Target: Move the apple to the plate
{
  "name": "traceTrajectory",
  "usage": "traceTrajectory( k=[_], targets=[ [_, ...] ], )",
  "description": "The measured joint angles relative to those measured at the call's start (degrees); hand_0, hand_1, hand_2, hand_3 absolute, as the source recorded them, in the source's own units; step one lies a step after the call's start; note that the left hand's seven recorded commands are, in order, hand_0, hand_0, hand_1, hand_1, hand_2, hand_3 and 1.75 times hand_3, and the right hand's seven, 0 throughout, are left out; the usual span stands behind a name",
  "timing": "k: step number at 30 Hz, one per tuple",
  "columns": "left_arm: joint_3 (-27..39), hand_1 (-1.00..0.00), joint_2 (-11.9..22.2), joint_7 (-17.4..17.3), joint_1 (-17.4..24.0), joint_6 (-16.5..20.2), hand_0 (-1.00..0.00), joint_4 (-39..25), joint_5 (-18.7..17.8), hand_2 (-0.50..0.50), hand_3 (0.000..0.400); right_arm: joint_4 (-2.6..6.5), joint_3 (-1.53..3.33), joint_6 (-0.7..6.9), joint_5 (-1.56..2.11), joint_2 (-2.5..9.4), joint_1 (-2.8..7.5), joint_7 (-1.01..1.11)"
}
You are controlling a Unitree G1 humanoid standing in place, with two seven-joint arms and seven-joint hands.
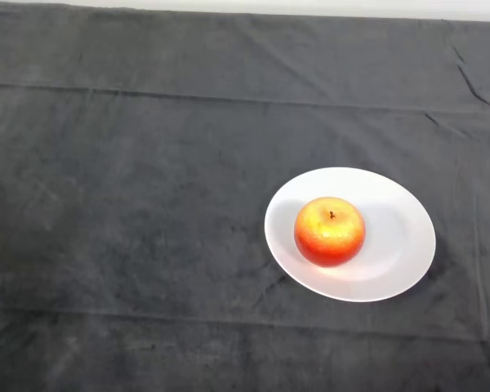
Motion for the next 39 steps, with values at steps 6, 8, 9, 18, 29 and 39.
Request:
traceTrajectory(
  k=[6, 8, 9, 18, 29, 39],
  targets=[
    [0.01, 0.0, -0.03, -0.38, 0.0, 0.0, 0.0, 0.0, 0.0, 0.0, 0.0, 0.0, 0.0, 0.0, 0.0, 0.0, 0.0, 0.0],
    [0.03, 0.0, -0.04, -0.61, 0.0, -0.07, 0.0, 0.04, 0.0, 0.0, 0.0, 0.0, 0.0, 0.0, 0.0, 0.0, 0.0, 0.0],
    [0.04, 0.0, -0.04, -0.75, 0.0, -0.18, 0.0, 0.08, 0.0, 0.0, 0.0, 0.0, 0.0, 0.0, 0.0, 0.0, 0.0, 0.0],
    [0.11, 0.0, -0.14, -1.31, -0.33, -0.68, 0.0, 1.43, 0.02, 0.0, 0.0, 0.0, 0.0, 0.0, 0.0, 0.0, 0.0, 0.0],
    [0.31, 0.0, -1.49, -2.19, -0.35, -0.71, 0.0, 2.14, 0.06, 0.0, 0.0, 0.0, 0.0, 0.0, 0.0, 0.0, 0.0, 0.0],
    [0.37, 0.0, -1.5, -2.46, -0.35, -0.73, 0.0, 2.14, 0.8, 0.0, 0.0, 0.0, 0.0, 0.0, 0.0, 0.0, 0.0, 0.0]
  ],
)
